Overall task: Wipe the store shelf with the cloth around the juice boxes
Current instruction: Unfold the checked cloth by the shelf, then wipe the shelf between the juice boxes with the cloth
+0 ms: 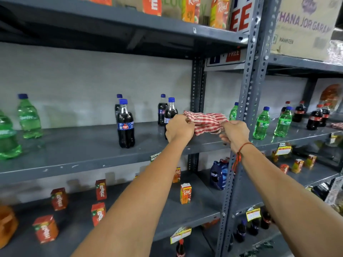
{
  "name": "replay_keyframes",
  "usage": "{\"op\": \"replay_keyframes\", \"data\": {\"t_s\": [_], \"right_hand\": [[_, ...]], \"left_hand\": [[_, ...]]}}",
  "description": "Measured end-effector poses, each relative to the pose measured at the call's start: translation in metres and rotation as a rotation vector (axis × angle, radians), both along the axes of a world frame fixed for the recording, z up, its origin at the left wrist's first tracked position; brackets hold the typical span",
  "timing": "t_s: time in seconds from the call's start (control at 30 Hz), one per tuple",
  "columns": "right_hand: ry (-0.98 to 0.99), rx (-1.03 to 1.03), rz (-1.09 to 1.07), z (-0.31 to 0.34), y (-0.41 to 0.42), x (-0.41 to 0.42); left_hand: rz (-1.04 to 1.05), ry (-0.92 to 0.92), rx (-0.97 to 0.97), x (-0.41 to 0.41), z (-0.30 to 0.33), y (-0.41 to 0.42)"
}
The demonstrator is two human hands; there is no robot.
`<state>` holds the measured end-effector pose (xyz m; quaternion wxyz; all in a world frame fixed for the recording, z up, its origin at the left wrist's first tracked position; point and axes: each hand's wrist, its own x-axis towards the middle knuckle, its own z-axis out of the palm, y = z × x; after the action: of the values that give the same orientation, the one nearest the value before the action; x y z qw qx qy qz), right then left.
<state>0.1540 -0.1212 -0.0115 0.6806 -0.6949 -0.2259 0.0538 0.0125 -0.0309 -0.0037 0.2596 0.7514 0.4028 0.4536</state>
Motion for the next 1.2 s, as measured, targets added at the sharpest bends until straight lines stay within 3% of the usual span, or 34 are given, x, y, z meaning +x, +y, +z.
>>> {"op": "replay_keyframes", "data": {"t_s": [0.2,0.43,0.8,1.2], "right_hand": [[-0.075,0.195,0.086,0.024,-0.005,-0.108],[-0.109,0.207,0.362,0.009,0.028,-0.270],[0.022,0.039,0.850,-0.080,0.086,-0.489],[0.074,-0.406,1.155,-0.247,0.171,-0.556]], "left_hand": [[-0.050,-0.156,0.063,-0.108,0.016,-0.002],[0.115,-0.180,0.036,-0.295,0.005,0.013],[0.349,-0.155,-0.180,-0.557,-0.076,0.018],[0.485,-0.041,-0.547,-0.646,-0.257,0.093]]}}
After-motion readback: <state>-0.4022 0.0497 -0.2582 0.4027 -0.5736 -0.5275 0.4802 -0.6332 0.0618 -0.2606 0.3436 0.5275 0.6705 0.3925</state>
